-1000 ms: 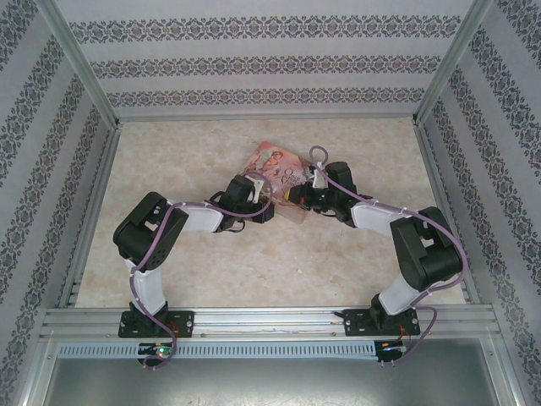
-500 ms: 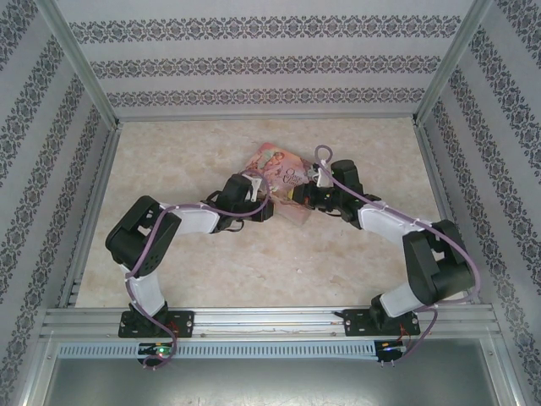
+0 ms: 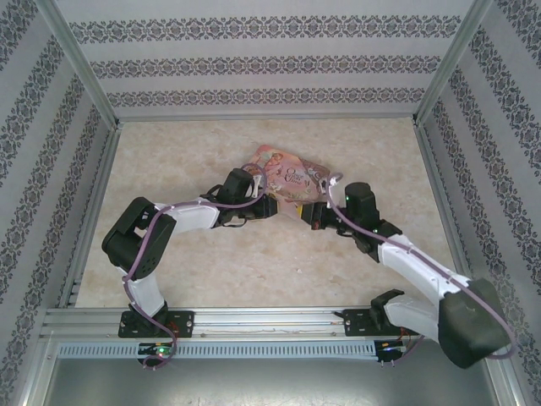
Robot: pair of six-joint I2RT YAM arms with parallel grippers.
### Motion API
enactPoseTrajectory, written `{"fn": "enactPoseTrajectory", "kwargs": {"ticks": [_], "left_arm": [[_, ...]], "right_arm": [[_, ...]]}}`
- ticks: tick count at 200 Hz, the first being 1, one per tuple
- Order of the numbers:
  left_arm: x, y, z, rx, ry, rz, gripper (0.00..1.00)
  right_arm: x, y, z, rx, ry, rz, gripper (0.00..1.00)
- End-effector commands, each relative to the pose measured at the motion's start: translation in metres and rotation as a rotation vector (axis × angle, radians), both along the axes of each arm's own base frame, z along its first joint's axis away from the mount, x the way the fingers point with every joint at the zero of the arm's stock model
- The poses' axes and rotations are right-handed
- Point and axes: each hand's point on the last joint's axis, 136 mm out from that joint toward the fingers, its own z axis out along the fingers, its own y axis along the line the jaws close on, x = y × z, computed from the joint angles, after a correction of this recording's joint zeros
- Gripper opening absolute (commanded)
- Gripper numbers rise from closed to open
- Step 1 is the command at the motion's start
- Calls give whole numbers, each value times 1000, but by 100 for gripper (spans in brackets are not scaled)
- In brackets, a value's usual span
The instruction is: Unlock the padlock with the key
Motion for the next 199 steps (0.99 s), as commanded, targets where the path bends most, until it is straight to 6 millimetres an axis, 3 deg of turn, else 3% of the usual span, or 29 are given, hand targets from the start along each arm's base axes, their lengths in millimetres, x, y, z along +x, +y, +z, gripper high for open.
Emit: {"fn": "enactPoseTrajectory", "kwargs": {"ticks": [1, 50, 62, 65, 72, 191, 199], "left_arm": [[1, -14, 39, -104, 10, 3, 23], [-2, -17, 40, -144, 104, 33, 21], [-4, -17, 40, -148, 120, 36, 21], [-4, -17, 40, -150, 125, 37, 21], [-5, -18, 40, -155, 131, 38, 21], [-17, -22, 59, -176, 219, 10, 21], [-18, -22, 60, -177, 225, 5, 21]], "right_arm": [[-12, -6, -21, -113, -86, -2, 0], [-28, 0, -43, -214, -195, 30, 0], [-26, 2, -40, -222, -236, 29, 0], [-30, 0, -51, -239, -224, 34, 0], [-30, 0, -54, -245, -237, 33, 0], [-8, 16, -70, -311, -318, 66, 0], [0, 22, -57, -296, -348, 62, 0]]}}
